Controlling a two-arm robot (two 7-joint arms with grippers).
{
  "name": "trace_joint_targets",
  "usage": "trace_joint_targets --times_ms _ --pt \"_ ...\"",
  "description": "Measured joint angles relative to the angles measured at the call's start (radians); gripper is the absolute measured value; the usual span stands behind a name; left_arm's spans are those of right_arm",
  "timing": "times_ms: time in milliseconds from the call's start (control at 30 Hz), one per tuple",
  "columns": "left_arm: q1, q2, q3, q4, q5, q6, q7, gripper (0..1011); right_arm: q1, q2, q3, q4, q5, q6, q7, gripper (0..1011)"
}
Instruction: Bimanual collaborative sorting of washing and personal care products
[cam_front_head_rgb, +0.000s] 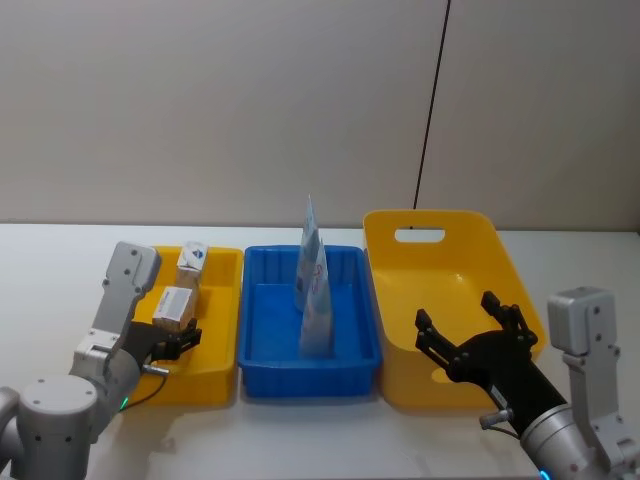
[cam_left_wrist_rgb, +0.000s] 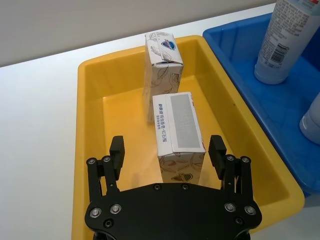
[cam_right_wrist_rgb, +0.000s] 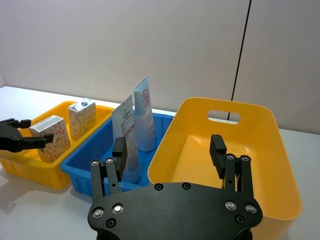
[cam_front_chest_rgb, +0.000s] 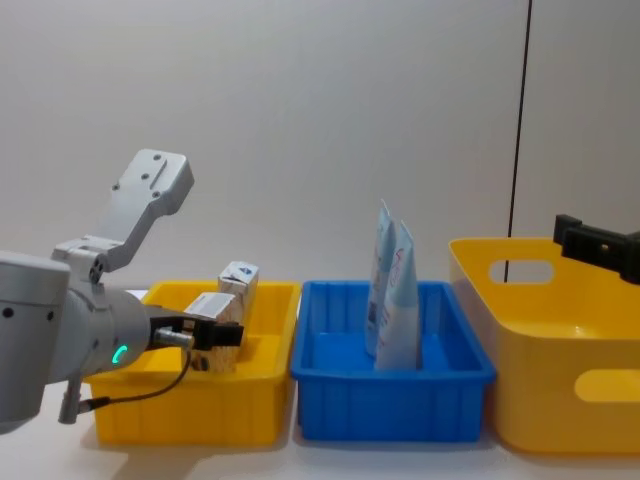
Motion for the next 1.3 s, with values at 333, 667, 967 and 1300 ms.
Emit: trace_joint_targets --times_ms 333,667,967,1300 --pt "-0.032 -0.019 -0.006 0.073 0.008 -0.034 -0.012 993 0.0 0.0 0.0 0.0 0.0 0.0 0.0 1000" --pt "-0.05 -0.033 -0.012 0.117 0.015 -0.054 -0.013 764 0.0 0.0 0.0 0.0 0.0 0.0 0.0 1000" --pt "-0.056 -0.04 -0.019 0.13 0.022 -0.059 -0.011 476 0.0 0.0 0.0 0.0 0.0 0.0 0.0 1000" --pt "-0.053 -0.04 -0.024 0.114 0.033 -0.061 -0.012 410 0.0 0.0 0.0 0.0 0.0 0.0 0.0 1000"
